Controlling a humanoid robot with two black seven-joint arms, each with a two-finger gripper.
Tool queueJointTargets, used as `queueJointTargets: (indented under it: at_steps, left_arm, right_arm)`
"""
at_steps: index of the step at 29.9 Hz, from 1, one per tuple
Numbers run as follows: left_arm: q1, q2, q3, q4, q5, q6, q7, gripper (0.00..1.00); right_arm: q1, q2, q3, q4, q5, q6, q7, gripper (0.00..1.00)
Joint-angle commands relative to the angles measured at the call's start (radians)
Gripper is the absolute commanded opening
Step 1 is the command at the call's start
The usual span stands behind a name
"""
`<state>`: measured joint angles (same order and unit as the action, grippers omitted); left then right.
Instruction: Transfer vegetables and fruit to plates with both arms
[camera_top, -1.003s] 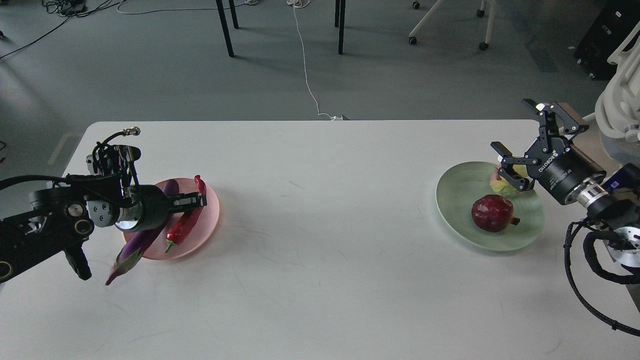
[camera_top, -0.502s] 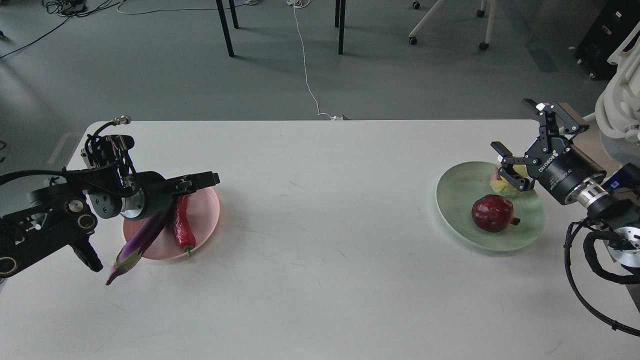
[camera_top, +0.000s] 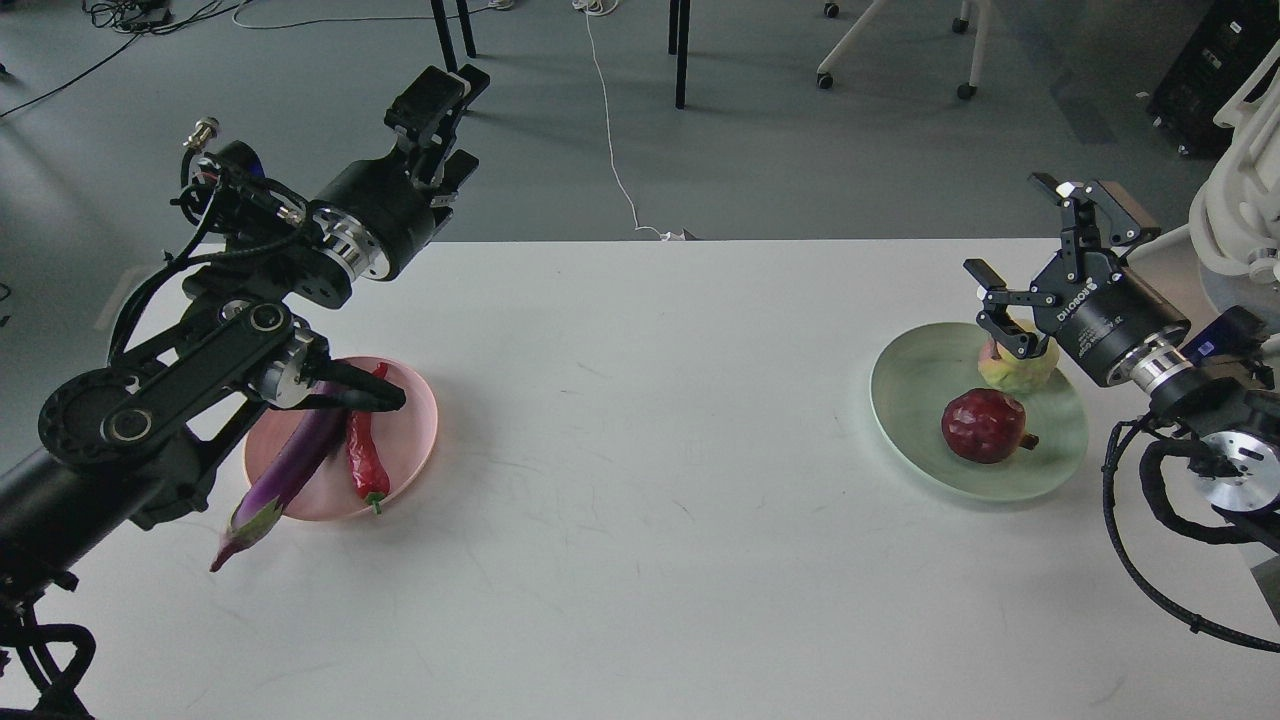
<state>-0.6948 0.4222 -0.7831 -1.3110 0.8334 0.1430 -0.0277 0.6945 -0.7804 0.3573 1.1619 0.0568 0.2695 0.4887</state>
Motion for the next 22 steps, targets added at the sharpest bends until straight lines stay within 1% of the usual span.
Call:
queueJointTargets:
  at_steps: [1, 2, 4, 5, 7, 10, 12, 15, 22]
  left_arm:
    - [0.012, -0.016, -0.013, 0.016, -0.011, 0.004, -0.058, 1.00]
    - [0.018, -0.025, -0.015, 0.030, -0.011, 0.004, -0.080, 1.00]
    - [0.072, -0.060, -0.033, 0.059, -0.014, 0.003, -0.127, 1.00]
    - [0.093, -0.081, -0.057, 0.064, -0.014, 0.001, -0.136, 1.00]
    - [0.132, -0.135, -0.137, 0.071, -0.014, -0.023, -0.136, 1.00]
    - [0.204, -0.192, -0.234, 0.101, -0.013, -0.121, -0.133, 1.00]
    - [0.225, -0.221, -0.269, 0.124, -0.011, -0.176, -0.133, 1.00]
    - [0.241, -0.243, -0.282, 0.134, -0.008, -0.186, -0.133, 1.00]
    - [0.264, -0.284, -0.297, 0.127, -0.008, -0.189, -0.144, 1.00]
  right_arm:
    - [0.017, 0.035, 0.000, -0.013, 0.000, -0.001, 0.000, 0.98]
    - [0.019, 0.045, 0.000, -0.014, 0.000, -0.003, 0.000, 0.98]
    - [0.020, 0.067, 0.005, -0.014, 0.001, -0.004, 0.000, 0.98]
    - [0.019, 0.073, 0.008, -0.014, 0.001, -0.006, 0.000, 0.98]
    - [0.017, 0.095, 0.009, -0.014, 0.001, -0.024, 0.000, 0.98]
    - [0.013, 0.133, 0.009, -0.014, 0.001, -0.070, 0.000, 0.98]
    - [0.013, 0.156, 0.009, -0.013, 0.001, -0.096, 0.000, 0.98]
    - [0.017, 0.188, 0.012, -0.002, 0.003, -0.128, 0.000, 0.98]
    - [0.007, 0.197, 0.068, 0.021, 0.003, -0.124, 0.000, 0.98]
